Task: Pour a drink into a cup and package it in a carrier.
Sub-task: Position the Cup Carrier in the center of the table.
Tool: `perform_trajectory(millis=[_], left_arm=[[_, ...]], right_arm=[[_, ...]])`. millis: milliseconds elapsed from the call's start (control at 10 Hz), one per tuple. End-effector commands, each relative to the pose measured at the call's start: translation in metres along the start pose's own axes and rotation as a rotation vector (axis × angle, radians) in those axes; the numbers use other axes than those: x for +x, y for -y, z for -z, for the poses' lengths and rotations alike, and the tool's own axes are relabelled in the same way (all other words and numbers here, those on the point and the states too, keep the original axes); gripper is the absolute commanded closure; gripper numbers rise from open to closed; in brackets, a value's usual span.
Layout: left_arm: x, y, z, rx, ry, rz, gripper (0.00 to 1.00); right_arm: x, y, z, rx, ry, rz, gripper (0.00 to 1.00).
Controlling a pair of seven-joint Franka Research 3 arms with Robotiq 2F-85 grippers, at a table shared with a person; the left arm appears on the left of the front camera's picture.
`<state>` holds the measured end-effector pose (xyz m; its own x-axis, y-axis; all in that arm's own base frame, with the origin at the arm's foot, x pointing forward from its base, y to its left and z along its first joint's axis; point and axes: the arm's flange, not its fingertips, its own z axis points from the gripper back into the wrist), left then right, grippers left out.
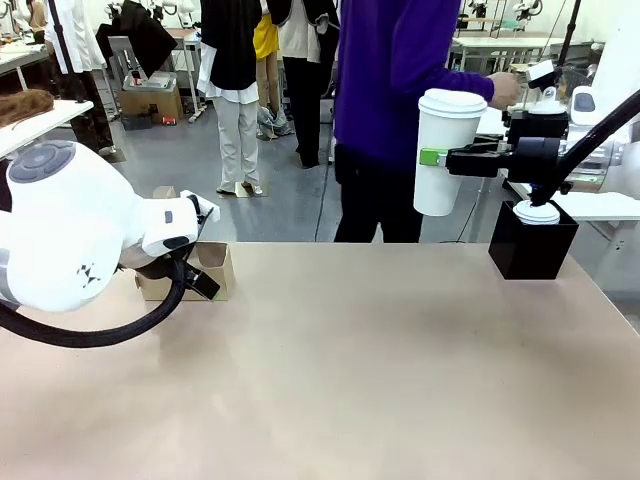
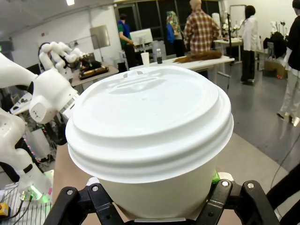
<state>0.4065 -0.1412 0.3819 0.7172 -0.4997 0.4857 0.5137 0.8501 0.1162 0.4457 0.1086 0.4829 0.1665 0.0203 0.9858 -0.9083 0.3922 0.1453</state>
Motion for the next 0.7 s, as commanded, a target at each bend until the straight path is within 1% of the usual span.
perform_trajectory(millis=[0,200,400,600], left_arm=[[0.005,-0.018,-0.035,-0.016,-0.048,-0.095,0.00],[0.017,-0.037,-0.071,-0.022,-0.068,-0.166,0.00],[0.041,-0.064,-0.107,-0.042,-0.096,-0.258,0.00],[0.067,-0.088,-0.119,-0.093,-0.136,-0.321,0.00]], right_arm=[[0.005,0.000,0.001,-0.002,0.006,-0.003,0.20],[0.005,0.000,0.001,-0.002,0.006,-0.003,0.20],[0.005,0.000,0.001,-0.002,0.006,-0.003,0.20],[0.005,0.000,0.001,-0.002,0.006,-0.003,0.20]])
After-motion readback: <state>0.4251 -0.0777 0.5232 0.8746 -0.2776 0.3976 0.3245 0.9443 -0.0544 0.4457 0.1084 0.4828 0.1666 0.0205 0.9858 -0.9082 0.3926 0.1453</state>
